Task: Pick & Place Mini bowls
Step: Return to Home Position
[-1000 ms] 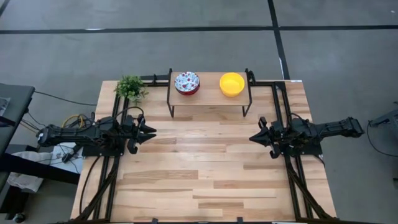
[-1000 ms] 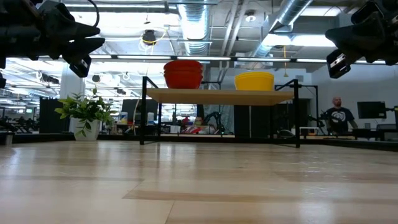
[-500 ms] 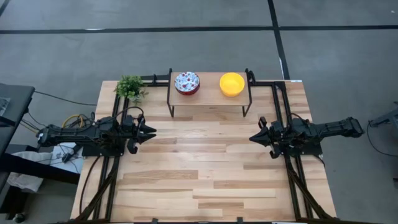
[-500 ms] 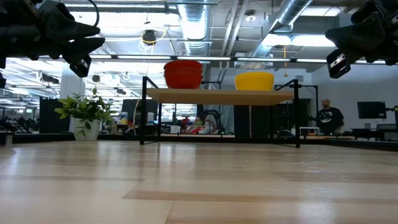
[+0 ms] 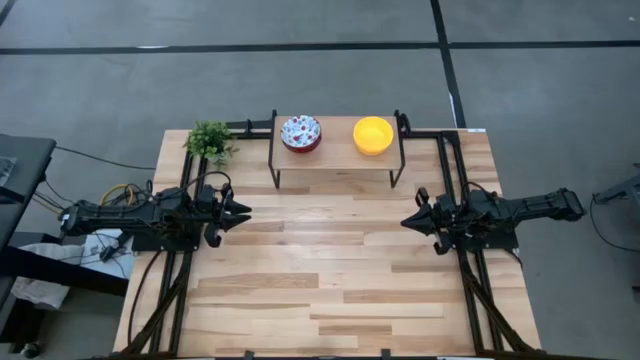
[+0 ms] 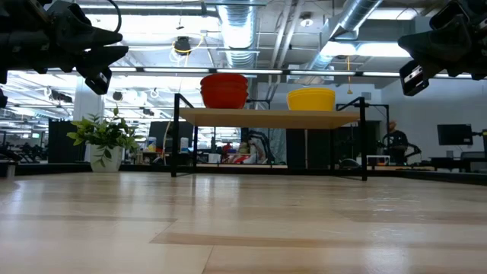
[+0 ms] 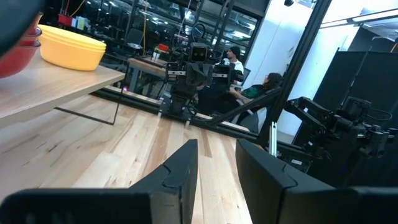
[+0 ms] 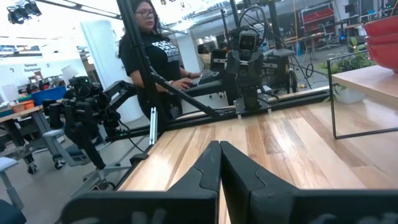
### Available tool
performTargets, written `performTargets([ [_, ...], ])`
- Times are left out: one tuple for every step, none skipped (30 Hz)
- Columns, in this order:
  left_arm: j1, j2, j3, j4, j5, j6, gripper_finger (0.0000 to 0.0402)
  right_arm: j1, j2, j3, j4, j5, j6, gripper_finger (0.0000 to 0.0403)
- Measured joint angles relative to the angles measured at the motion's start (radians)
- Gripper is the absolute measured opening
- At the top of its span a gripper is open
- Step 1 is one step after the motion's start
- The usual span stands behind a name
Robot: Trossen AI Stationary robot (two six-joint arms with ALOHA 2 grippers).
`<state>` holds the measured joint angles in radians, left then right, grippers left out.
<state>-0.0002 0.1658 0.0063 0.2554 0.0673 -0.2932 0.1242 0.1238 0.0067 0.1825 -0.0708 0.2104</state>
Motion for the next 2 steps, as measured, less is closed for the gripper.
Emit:
performTargets([
  [0.0, 0.0, 0.0, 0.0, 0.0, 0.0, 0.0108, 0.0, 0.0, 0.0, 0.0, 0.0, 0.0, 0.0],
  [0.0, 0.0, 0.0, 0.0, 0.0, 0.0, 0.0108, 0.0, 0.0, 0.0, 0.0, 0.0, 0.0, 0.0],
])
